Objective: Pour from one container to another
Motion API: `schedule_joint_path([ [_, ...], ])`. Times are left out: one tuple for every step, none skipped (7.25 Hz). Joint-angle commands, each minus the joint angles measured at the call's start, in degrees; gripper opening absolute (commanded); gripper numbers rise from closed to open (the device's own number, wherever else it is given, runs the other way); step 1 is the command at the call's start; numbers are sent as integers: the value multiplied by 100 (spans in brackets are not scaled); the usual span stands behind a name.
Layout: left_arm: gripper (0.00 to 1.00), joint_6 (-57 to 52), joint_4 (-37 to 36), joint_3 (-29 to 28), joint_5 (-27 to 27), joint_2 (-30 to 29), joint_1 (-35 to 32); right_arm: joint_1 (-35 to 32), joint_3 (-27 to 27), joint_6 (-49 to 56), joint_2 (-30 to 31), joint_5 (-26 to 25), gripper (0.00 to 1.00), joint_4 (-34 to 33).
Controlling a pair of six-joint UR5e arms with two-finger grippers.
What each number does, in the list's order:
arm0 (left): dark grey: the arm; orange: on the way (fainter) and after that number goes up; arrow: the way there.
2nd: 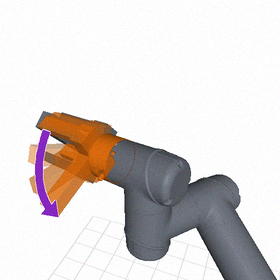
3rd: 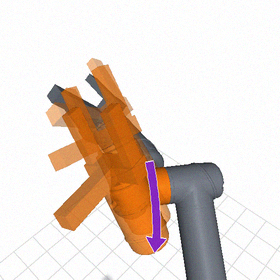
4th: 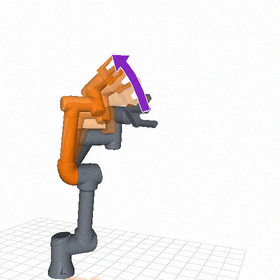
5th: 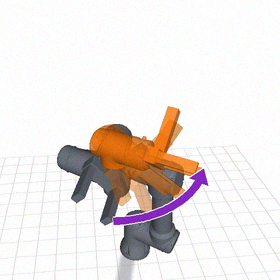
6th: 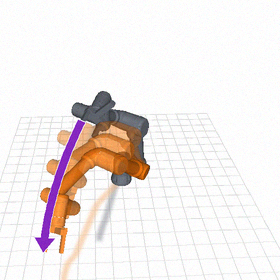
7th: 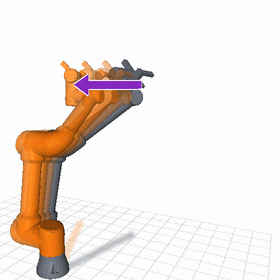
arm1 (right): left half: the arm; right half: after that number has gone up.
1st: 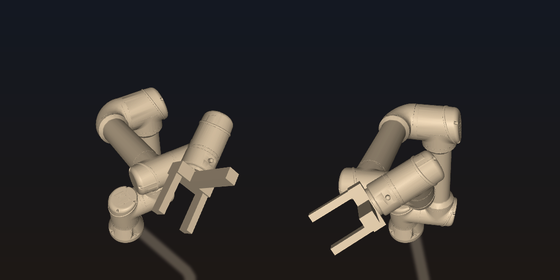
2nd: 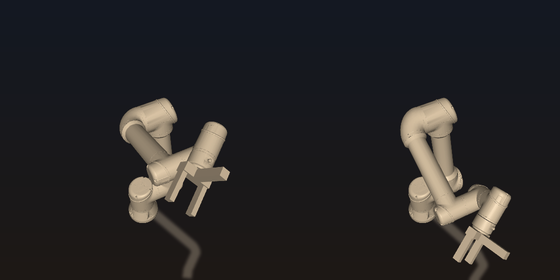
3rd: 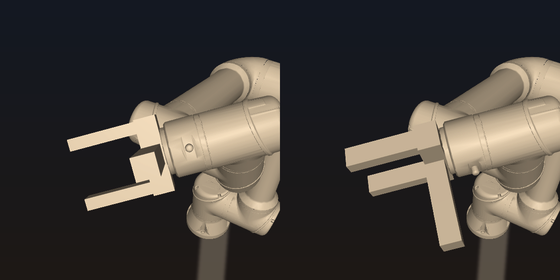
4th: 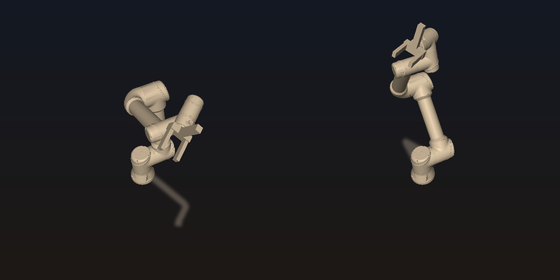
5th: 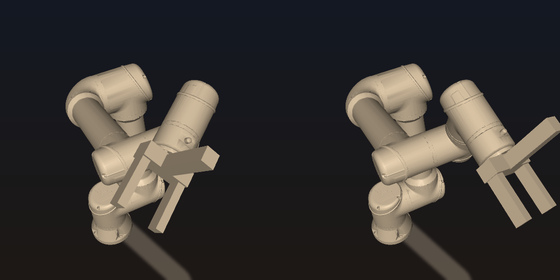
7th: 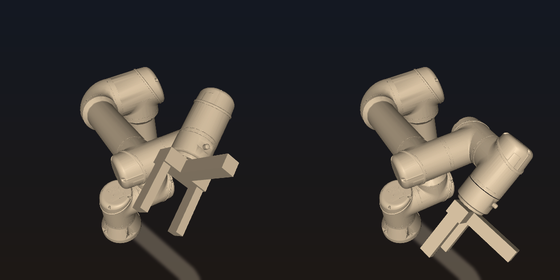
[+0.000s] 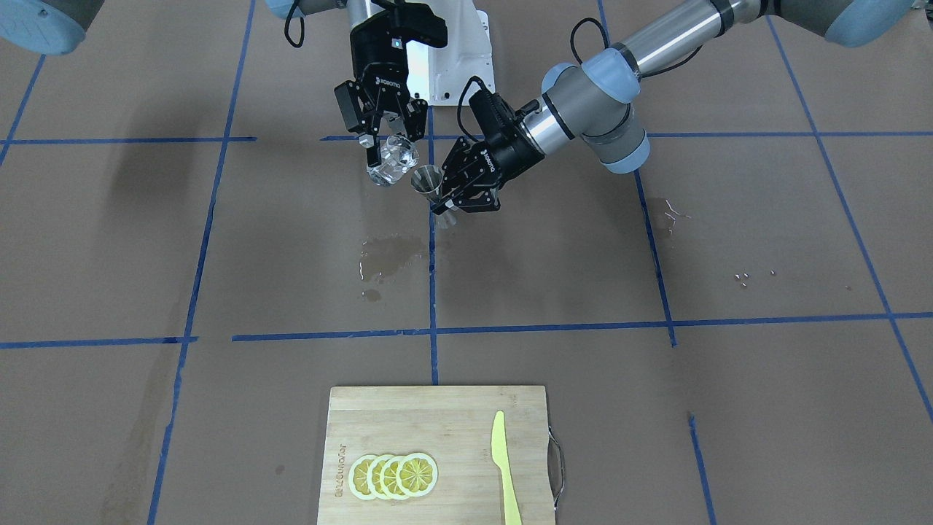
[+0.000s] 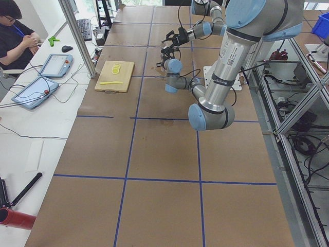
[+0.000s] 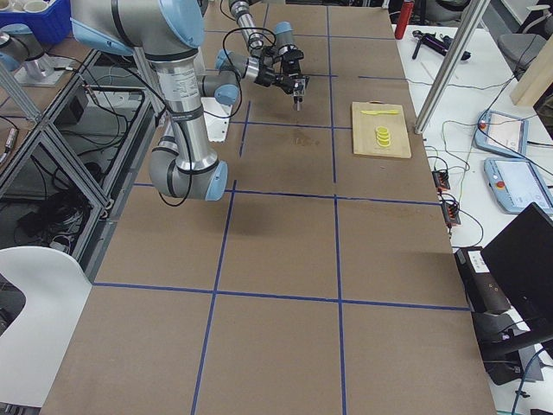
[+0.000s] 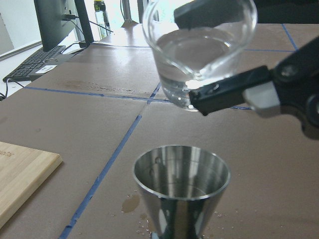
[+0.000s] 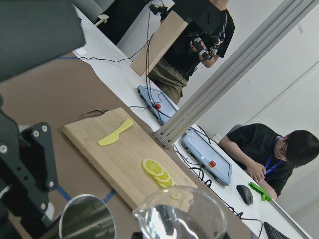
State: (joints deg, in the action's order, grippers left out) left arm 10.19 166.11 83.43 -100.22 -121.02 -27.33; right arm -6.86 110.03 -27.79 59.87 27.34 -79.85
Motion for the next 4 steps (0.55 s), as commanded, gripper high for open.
schedule_joint_path([
  [0, -9, 0, -2, -7, 0, 0, 1, 1, 299, -10, -71, 0, -126],
  [0, -9, 0, 6, -7, 0, 0, 1, 1, 396, -10, -80, 0, -153],
  [0, -9, 0, 6, -7, 0, 0, 1, -7, 466, -19, -149, 0, -205],
  [0, -17, 0, 6, -7, 0, 0, 1, -8, 484, -219, -176, 0, -554],
])
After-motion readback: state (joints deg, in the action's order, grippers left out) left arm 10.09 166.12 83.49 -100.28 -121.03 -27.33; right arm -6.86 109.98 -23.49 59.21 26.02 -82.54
